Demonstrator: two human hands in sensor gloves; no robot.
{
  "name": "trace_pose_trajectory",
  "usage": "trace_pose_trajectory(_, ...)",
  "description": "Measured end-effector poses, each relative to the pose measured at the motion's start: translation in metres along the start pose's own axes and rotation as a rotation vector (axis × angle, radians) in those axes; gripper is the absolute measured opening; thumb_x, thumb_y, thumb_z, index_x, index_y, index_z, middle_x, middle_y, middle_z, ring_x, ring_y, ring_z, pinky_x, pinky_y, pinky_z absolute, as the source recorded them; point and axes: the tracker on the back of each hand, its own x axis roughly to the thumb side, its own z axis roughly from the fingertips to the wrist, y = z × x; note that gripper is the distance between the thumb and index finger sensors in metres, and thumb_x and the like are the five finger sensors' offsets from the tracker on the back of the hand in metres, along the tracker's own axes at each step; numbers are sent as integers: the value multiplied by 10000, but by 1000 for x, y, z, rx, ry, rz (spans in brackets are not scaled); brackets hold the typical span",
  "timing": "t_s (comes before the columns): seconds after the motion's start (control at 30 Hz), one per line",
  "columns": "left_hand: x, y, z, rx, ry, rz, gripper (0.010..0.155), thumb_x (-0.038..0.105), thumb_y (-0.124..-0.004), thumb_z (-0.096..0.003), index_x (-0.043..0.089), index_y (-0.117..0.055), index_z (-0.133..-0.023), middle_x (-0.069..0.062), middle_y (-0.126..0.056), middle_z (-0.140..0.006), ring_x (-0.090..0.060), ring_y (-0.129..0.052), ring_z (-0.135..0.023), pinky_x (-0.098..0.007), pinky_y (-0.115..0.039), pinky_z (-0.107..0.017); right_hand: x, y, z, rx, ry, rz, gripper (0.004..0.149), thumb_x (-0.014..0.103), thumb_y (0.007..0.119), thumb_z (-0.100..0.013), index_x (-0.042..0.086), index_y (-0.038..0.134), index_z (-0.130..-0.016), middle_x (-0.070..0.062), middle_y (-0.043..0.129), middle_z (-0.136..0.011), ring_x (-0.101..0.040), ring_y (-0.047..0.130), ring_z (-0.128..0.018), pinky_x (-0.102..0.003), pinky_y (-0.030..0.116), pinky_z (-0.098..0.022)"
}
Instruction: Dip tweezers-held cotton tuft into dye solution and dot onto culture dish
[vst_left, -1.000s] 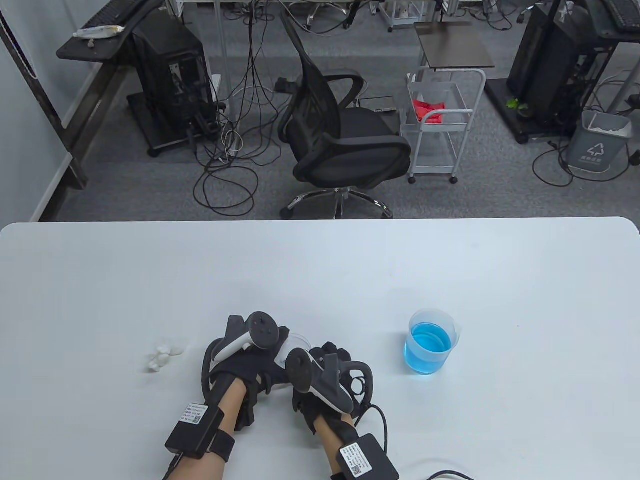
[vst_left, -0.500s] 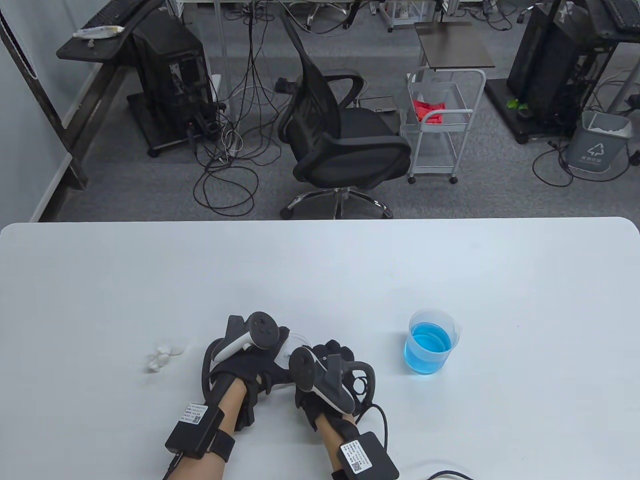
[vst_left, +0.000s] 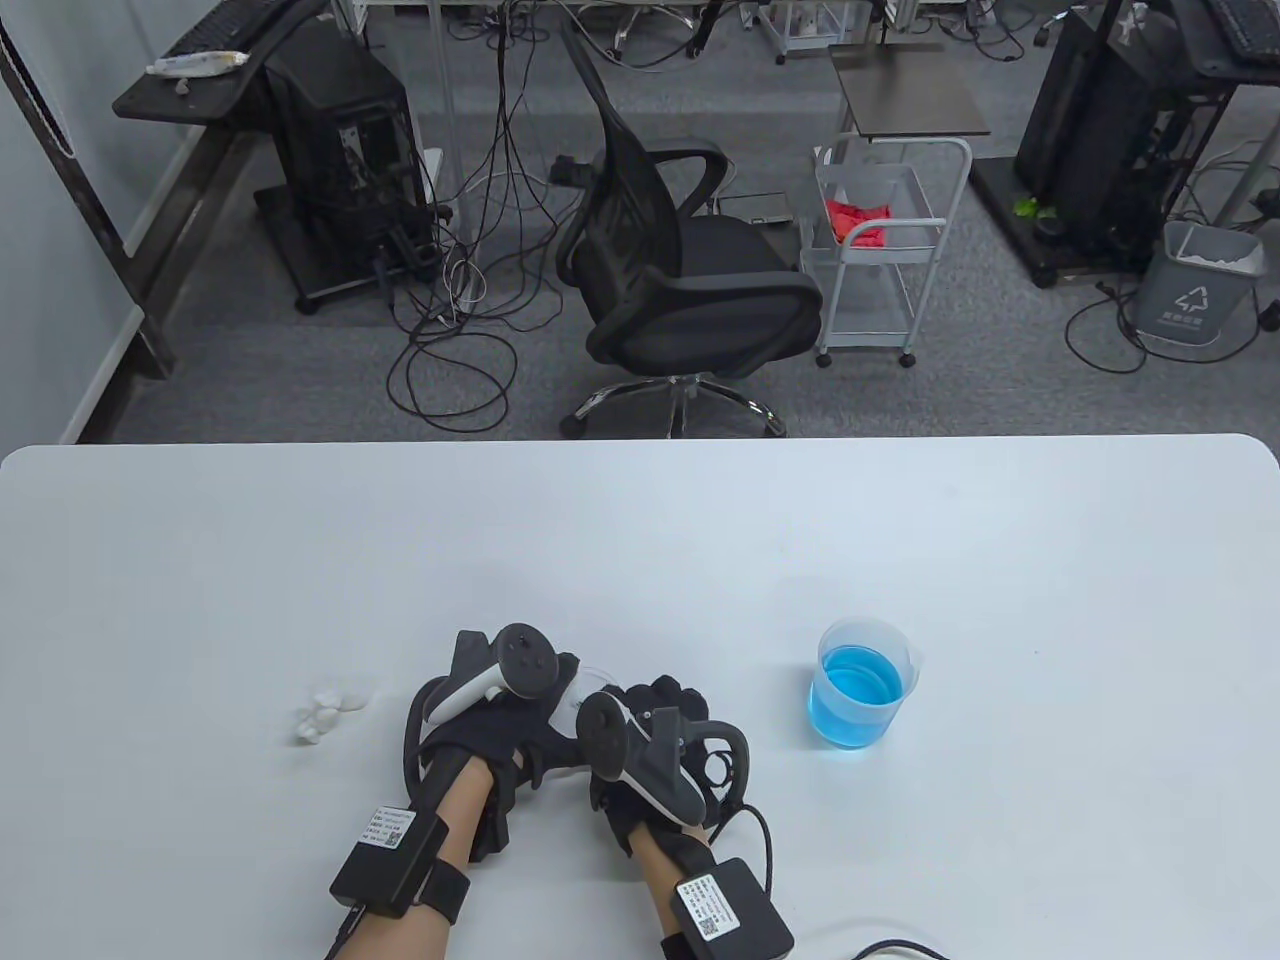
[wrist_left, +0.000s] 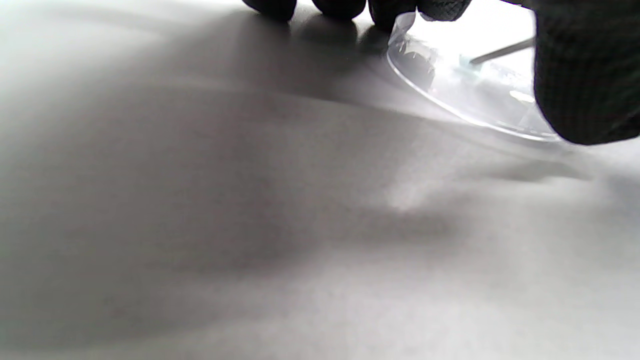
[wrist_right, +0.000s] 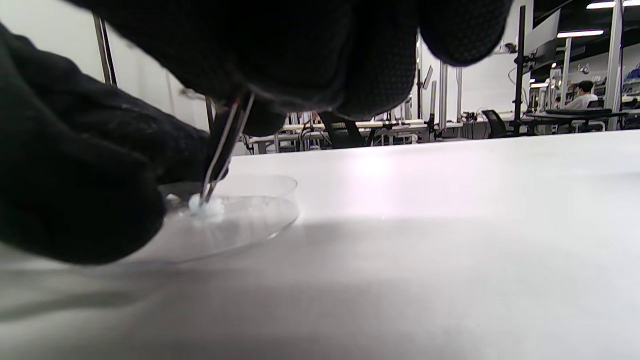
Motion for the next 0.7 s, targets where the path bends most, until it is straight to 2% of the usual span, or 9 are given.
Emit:
trace_pose_trajectory(0.27, 0, 0, 0, 0, 0, 0, 990, 740, -802, -421, 411, -202, -1138, 129, -172, -1216, -227, -191, -1198, -485, -318, -848, 2, 5, -2, 2, 7, 27, 342, 296, 871, -407, 195, 986, -712, 28, 983, -509, -213, 935, -688, -568, 678, -596)
trace_pose_trajectory(0.47, 0, 0, 0, 0, 0, 1, 991, 739, -802, -422, 410, -202, -1138, 128, -171, -1216, -228, -191, -1197, -486, -318, -848, 0, 0, -2, -17, 15, 7, 343, 295, 872, -406, 194, 987, -713, 27, 983, -509, -214, 935, -687, -568, 677, -596)
trace_pose_trajectory(0.57, 0, 0, 0, 0, 0, 1, 992, 739, -802, -422, 408, -201, -1138, 128, -172, -1216, -229, -189, -1197, -486, -317, -847, 0, 3, -2, 12, 18, 29, 342, 295, 872, -408, 194, 985, -715, 27, 984, -509, -215, 934, -688, -569, 677, -595)
trace_pose_trajectory(0.7, 0, 0, 0, 0, -1, 2, 991, 739, -802, -422, 408, -203, -1138, 127, -172, -1216, -227, -190, -1197, -486, -317, -847, -1, 1, -2, -16, 24, 16, 343, 297, 872, -408, 194, 986, -714, 28, 983, -510, -214, 934, -688, -567, 677, -596)
